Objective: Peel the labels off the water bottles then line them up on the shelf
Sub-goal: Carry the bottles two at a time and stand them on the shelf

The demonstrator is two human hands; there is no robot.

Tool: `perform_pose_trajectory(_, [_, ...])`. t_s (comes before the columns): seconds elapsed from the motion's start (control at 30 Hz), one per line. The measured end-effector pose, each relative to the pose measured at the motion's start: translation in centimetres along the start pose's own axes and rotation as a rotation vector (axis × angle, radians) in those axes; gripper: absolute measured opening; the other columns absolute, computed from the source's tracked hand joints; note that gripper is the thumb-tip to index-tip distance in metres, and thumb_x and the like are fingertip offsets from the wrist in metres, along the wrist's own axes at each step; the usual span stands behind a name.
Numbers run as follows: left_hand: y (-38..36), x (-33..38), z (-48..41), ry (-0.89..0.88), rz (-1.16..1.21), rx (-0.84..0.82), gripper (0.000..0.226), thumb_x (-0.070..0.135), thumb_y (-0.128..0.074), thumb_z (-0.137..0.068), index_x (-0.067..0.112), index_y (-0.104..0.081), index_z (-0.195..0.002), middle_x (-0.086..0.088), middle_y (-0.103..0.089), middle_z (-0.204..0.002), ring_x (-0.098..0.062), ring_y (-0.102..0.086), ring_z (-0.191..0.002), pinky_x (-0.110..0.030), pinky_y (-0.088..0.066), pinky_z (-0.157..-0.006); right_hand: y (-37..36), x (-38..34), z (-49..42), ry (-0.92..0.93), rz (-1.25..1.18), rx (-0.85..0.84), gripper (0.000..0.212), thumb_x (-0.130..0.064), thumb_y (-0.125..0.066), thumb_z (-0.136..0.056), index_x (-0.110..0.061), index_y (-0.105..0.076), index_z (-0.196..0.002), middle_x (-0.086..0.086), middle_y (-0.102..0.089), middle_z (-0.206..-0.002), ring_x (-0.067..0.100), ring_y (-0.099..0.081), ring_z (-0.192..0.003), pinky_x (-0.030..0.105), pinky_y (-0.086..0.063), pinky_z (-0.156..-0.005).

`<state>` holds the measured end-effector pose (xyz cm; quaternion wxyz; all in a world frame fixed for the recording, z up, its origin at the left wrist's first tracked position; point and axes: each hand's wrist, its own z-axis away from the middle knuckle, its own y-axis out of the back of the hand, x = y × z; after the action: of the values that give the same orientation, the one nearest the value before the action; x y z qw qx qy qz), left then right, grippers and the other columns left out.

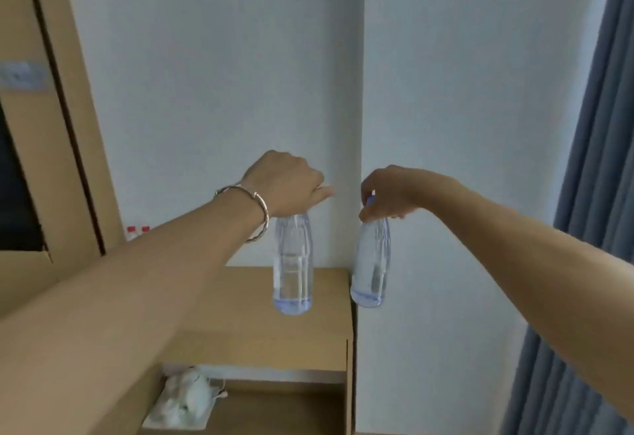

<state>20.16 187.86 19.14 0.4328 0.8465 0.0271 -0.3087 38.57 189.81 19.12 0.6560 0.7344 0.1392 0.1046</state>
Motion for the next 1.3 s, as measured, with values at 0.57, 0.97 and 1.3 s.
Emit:
perform_pose_trajectory(0.57, [-18.0, -13.8, -2.1, 0.505, 0.218, -0.378, 0.042, 0.058, -0.061, -0.083, 0.016, -0.056, -0.082, -0.004, -0.06, -0.094, -0.025, -0.06, -0.087, -0.029, -0.039, -0.064, -8.4, -8.5, -26.2, 0.336, -0.069, -0.179, 0.027, -0.036, -0.061, -0.079, -0.016, -0.064, -0.097, 0.005, -0.069, -0.086, 0.015, -0.071, -0.066, 0.025, -0.049, -0.063])
perform_pose_trajectory(0.97, [-29.6, -27.5, -1.1, 0.438, 0.289, -0.403, 0.045, 0.062, -0.068, -0.073, 0.02, -0.054, -0.079, 0.006, -0.048, -0.075, -0.02, -0.056, -0.081, -0.027, -0.034, -0.057, -11.3, -21.0, -40.2, 0.393, 0.003, -0.251, 0.031, -0.035, -0.059, -0.08, -0.012, -0.067, -0.099, 0.005, -0.068, -0.077, 0.018, -0.064, -0.063, 0.023, -0.044, -0.058])
perform_pose_trajectory(1.3, [-41.6, -36.7, -1.8, 0.402, 0.547, -0.548, 0.034, 0.032, -0.079, -0.075, 0.015, -0.061, -0.099, 0.005, -0.042, -0.092, -0.013, -0.041, -0.084, -0.016, -0.029, -0.055, -17.0, -27.5, -52.5, 0.34, 0.008, -0.293, 0.034, -0.035, -0.06, -0.081, -0.011, -0.068, -0.104, 0.01, -0.068, -0.106, 0.025, -0.067, -0.094, 0.022, -0.039, -0.054])
